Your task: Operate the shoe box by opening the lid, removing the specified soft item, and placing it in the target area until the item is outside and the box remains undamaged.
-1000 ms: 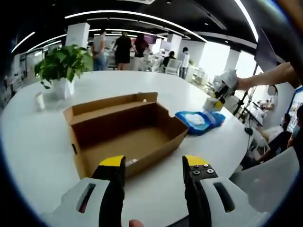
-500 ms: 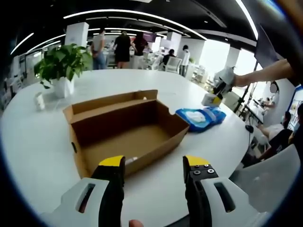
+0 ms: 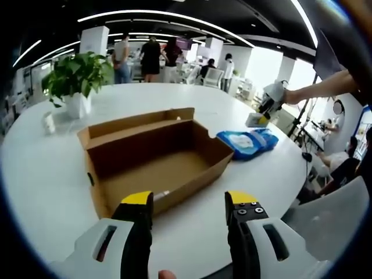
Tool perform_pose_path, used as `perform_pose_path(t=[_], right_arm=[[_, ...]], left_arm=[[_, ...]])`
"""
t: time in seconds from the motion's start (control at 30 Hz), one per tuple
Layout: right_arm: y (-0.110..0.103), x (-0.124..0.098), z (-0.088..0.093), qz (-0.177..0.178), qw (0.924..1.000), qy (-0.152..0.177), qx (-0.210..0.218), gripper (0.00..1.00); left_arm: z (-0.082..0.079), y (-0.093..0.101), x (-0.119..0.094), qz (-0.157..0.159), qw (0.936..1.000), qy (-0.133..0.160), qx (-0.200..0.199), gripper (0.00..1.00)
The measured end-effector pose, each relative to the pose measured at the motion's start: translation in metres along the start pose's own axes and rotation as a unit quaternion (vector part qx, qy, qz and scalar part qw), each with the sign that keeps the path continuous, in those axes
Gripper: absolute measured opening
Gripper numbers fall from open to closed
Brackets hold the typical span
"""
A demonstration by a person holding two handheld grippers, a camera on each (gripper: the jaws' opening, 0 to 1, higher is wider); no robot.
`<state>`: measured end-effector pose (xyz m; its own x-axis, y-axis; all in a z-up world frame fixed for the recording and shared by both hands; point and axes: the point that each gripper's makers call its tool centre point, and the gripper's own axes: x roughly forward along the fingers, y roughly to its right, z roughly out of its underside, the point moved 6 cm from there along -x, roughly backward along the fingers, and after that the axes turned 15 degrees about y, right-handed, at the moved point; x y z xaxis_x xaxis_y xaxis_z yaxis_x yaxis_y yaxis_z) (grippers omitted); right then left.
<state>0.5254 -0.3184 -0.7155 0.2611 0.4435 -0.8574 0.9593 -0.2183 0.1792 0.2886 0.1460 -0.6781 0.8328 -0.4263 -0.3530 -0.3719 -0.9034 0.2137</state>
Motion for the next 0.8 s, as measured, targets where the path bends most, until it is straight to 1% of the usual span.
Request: perform_pose_path(t=[0.23,0.53,0.8], right_arm=[[0.004,0.008,0.006,-0.007,0.9999,-0.008,-0.013,0.17],[0.012,0.026,0.014,-0.018,0.9993,-0.018,-0.027,0.17],[0.011,0.033,0.018,-0.027,0.9988,-0.023,-0.035,0.17]], left_arm=[[0.001,-0.001,-0.001,-0.004,1.0000,-0.001,0.000,0.50],[0.003,-0.002,-0.002,-0.007,1.0000,-0.003,0.001,0.50],[0.004,-0.003,-0.003,-0.010,0.9999,-0.006,0.002,0.50]])
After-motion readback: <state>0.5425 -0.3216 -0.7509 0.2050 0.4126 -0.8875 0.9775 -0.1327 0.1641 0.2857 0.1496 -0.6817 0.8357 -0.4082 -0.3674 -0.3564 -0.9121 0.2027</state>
